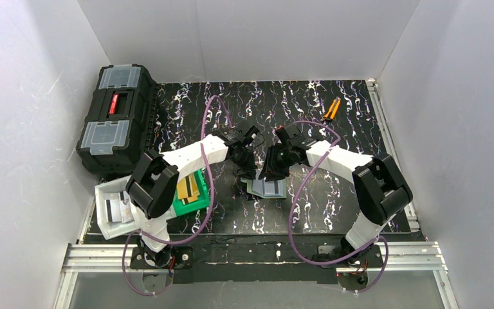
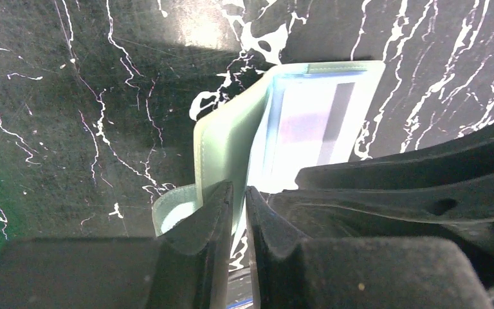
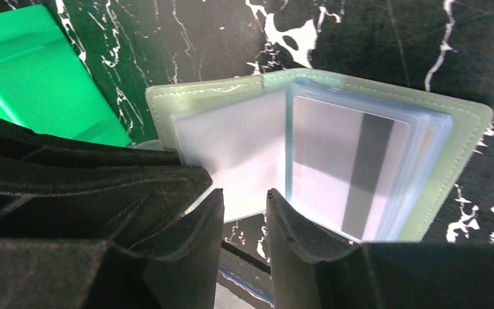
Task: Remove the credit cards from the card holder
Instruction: Open the card holder at the center of the board.
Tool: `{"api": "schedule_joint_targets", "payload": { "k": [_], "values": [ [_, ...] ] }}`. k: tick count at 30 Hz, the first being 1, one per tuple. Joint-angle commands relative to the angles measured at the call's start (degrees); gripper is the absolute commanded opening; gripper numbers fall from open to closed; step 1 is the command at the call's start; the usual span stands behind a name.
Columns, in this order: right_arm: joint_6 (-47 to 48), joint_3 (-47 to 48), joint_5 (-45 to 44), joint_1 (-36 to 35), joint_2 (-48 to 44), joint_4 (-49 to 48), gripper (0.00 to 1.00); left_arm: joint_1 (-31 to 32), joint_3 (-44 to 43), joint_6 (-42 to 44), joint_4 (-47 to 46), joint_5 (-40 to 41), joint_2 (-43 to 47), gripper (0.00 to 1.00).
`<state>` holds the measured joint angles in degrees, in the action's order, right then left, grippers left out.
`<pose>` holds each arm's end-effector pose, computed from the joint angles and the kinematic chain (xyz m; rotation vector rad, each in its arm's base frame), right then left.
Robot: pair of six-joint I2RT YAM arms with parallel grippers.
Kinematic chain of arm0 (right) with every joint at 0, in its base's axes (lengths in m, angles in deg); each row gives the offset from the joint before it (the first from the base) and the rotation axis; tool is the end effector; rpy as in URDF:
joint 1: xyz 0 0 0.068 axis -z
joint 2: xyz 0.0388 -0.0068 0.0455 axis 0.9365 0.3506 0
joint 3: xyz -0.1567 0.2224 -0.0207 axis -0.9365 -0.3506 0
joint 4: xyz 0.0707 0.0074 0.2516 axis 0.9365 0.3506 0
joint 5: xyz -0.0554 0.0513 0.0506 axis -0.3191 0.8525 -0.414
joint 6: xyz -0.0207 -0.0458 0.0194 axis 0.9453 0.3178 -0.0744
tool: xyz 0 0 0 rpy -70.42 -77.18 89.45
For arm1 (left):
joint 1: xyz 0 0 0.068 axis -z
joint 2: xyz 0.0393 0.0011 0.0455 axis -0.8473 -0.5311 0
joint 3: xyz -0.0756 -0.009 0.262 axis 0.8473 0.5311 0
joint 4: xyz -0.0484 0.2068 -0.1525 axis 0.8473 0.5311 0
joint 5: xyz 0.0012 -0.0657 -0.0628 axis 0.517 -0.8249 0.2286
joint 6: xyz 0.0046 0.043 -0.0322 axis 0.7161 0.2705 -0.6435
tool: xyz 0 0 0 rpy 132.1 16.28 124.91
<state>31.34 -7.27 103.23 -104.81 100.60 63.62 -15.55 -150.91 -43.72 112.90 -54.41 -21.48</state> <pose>0.2716 0.2060 0.1914 0.1346 2.7761 0.8680 0.2823 -0.2624 0.2158 -0.0950 2.7775 -0.6219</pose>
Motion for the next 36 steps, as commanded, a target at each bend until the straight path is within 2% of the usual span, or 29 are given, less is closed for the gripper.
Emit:
{"api": "schedule_joint_targets", "payload": {
  "k": [1,7,23,29,36],
  "values": [
    [1.64,-1.00,-1.43,0.35,-2.20,1.75,0.39,-0.26,1.68,0.41,0.79,2.56,0.64,0.12],
    [1.55,-0.91,-1.47,0.35,-1.48,1.77,0.38,-0.31,2.11,2.18,2.37,4.82,2.09,0.13],
    [3.55,-1.36,-5.80,0.43,-3.40,4.68,0.37,-0.21,0.96,7.40,4.94,9.94,-7.88,0.06],
    [4.92,-2.21,-8.43,0.90,-3.91,5.92,0.37,-0.21,0.73,7.70,6.17,11.32,-4.57,0.07],
    [6.69,-2.53,-11.63,1.56,-5.22,7.61,0.37,-0.20,-3.59,9.91,9.40,12.03,-0.57,0.12]
  ]
}}
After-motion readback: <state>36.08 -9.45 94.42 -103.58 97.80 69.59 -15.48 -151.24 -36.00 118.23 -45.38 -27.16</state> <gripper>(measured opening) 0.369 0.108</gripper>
